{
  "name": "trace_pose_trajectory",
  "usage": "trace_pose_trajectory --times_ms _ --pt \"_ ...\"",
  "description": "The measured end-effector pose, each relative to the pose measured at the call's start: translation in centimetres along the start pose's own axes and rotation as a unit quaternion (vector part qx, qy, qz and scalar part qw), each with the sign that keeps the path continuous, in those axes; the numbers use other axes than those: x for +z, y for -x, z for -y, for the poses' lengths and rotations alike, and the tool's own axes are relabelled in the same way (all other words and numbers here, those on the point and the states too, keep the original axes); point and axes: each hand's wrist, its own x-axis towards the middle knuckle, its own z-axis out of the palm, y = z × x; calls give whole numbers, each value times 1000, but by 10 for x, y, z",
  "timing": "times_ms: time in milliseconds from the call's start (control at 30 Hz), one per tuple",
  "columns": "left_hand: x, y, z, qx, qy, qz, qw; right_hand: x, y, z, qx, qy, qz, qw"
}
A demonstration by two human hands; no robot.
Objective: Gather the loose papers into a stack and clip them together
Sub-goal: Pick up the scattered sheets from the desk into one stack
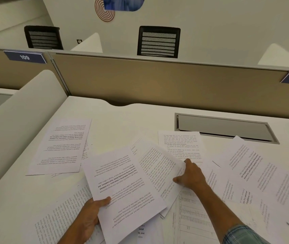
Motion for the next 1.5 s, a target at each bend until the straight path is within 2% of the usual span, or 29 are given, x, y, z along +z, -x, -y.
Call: trace_pose_trajectory --times_ms 100,200,333,467,600,800,900,1133,1267,1500 --pt "1 2 -1 0 8 1 1000 -1 -1 -2 -5 -22 -2 1000" --pt "0 5 -3 -11 22 15 1000 -1 -1 -10 -6 -163 -1 987" --pt "3 11 -6 -32 60 39 997 -14 18 -27 -5 -328 17 944" --pt "14 16 -1 -20 52 55 997 -21 44 -48 38 -456 23 889" --pt "32 22 0 -23 34 81 996 -14 75 -62 76 -523 42 848" --pt "53 37 -1 2 4 120 993 0 115 -69 113 -551 77 823" --pt "58 46 -1 3 11 126 992 4 130 -66 123 -538 96 828" --pt "37 55 6 14 28 111 993 8 154 -37 61 -422 194 884" --pt "11 60 -4 46 22 84 995 8 156 -16 55 -407 240 879" --pt "-91 49 -37 137 51 10 989 37 152 33 77 -438 163 881"
